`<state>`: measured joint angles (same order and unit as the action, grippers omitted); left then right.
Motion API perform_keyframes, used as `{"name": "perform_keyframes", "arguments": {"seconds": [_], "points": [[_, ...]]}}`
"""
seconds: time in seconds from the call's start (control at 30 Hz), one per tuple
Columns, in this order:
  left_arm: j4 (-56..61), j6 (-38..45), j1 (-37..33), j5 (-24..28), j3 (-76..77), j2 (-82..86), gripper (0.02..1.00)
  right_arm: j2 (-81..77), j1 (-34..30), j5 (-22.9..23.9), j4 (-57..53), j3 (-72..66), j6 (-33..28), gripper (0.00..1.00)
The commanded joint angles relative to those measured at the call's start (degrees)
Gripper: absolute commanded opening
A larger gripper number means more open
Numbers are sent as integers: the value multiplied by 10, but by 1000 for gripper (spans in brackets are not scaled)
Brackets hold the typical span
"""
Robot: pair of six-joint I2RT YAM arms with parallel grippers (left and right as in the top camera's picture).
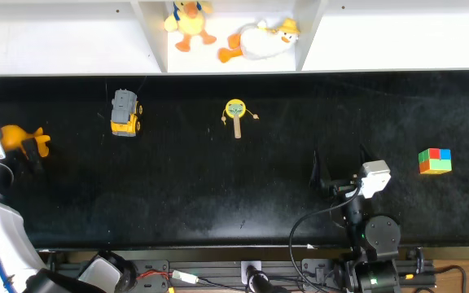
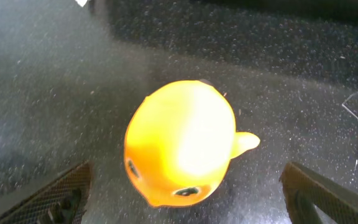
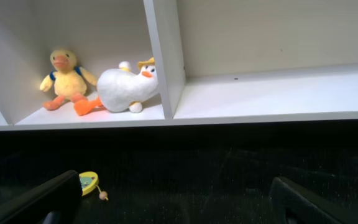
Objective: Store Toys
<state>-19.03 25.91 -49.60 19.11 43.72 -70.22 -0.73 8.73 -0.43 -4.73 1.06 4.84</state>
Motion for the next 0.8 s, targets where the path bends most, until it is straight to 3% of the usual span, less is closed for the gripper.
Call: {"name": "perform_keyframes", "arguments": {"seconds": [0.03,0.53,0.8], "points": [[22,46,-2,29,-25,-1,965,5,3,3,3,-8,-2,998],[113,69,-3,51,-33,-76,923,5,3,3,3,-8,-2,993],[125,66,-3,71,-33,-96,750,5,3,3,3,-8,-2,996]]}}
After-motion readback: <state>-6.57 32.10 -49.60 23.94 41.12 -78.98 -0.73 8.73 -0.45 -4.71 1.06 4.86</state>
